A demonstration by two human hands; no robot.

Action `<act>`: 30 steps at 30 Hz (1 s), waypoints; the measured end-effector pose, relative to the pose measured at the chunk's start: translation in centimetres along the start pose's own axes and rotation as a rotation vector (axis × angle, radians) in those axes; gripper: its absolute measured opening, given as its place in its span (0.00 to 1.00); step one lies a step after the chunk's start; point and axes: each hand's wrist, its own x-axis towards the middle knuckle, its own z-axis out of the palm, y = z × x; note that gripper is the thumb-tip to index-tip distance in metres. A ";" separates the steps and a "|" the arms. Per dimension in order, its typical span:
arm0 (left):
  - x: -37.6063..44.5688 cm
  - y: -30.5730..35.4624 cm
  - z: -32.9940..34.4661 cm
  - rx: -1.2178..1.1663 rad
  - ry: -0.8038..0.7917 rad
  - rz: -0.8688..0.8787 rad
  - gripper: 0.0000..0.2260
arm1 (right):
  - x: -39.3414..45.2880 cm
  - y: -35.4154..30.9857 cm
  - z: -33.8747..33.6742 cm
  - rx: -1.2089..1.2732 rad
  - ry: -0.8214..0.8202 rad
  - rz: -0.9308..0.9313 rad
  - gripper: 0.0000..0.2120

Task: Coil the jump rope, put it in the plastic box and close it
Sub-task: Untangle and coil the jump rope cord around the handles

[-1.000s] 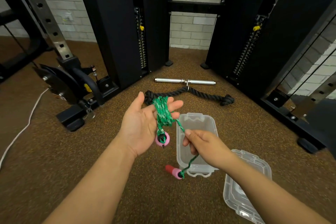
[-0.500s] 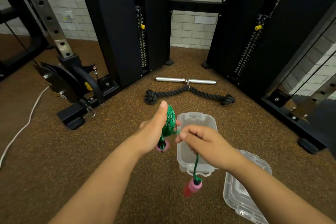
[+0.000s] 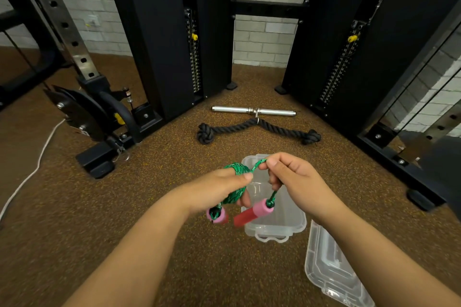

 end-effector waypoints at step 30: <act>-0.4 1.2 -0.8 -1.222 0.097 0.194 0.17 | 0.6 2.1 1.1 -0.051 -0.031 0.128 0.11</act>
